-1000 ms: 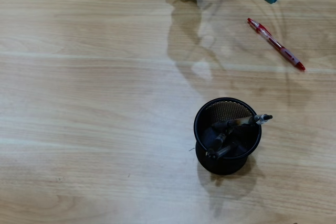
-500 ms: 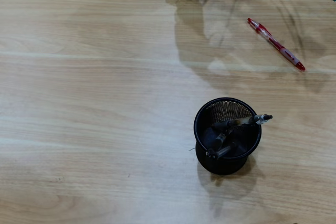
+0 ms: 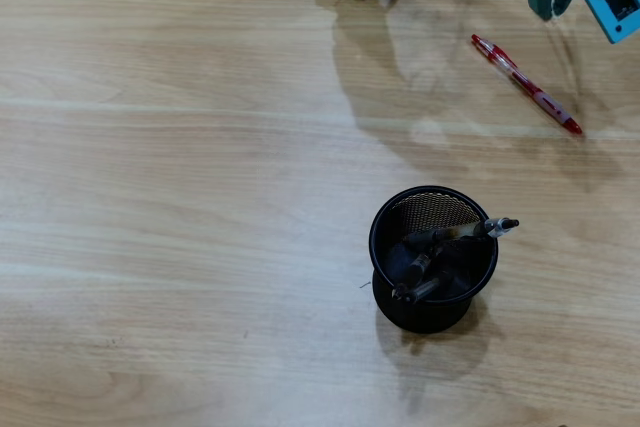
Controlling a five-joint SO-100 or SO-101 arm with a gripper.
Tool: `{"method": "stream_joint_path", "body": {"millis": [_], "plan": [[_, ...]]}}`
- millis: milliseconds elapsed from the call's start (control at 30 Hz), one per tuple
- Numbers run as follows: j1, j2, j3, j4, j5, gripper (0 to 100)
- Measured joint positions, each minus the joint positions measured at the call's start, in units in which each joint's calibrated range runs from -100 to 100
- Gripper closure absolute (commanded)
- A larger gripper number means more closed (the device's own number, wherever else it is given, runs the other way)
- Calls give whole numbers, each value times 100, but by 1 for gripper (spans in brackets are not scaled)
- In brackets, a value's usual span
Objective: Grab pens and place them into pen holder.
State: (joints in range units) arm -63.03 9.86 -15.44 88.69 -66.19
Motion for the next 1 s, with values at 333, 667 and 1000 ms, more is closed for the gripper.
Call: {"method": "stream_joint_path", "body": {"millis": [333, 667, 1000], "plan": [[0, 569, -160, -9, 5, 77], [-48, 1835, -222, -967, 42, 77], [-305, 2702, -373, -1847, 52, 77]]}}
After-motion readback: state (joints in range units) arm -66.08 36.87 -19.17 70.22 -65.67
